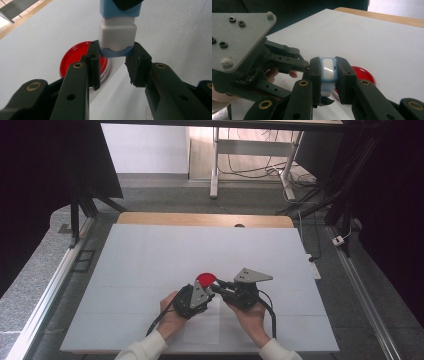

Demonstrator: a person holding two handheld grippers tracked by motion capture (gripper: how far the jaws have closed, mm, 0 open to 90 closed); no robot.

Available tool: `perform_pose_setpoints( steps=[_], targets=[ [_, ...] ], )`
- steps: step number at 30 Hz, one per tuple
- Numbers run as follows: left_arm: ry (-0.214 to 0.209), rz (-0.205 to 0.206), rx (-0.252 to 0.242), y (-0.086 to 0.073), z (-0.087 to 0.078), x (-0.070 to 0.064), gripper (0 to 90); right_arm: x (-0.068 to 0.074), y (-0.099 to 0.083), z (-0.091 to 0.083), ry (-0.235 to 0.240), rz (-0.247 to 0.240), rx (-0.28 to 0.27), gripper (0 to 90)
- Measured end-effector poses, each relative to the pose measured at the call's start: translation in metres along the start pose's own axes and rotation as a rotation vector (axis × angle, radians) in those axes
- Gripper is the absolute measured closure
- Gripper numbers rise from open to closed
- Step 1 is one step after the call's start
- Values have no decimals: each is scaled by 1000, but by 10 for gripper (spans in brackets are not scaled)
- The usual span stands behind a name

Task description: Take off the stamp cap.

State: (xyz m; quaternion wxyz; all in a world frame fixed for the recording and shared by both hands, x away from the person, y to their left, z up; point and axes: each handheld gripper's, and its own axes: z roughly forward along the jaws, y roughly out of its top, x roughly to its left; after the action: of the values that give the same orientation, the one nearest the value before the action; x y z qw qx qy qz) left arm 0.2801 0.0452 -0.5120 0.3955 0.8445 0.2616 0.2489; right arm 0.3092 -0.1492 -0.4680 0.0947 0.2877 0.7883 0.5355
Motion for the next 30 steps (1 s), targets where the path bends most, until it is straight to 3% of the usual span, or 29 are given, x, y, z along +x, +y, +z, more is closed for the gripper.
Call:
perform_pose_setpoints(
  steps=[7, 16, 30],
  targets=[
    [-47, -64, -2, -2, 1, 4, 653, 2, -3, 1, -11, 2, 1, 751],
    [-57, -72, 0, -3, 2, 4, 654, 2, -3, 1, -17, 1, 3, 751],
    [2, 31, 20, -1, 0, -1, 656, 2, -1, 0, -4, -15, 24, 752]
  ],
)
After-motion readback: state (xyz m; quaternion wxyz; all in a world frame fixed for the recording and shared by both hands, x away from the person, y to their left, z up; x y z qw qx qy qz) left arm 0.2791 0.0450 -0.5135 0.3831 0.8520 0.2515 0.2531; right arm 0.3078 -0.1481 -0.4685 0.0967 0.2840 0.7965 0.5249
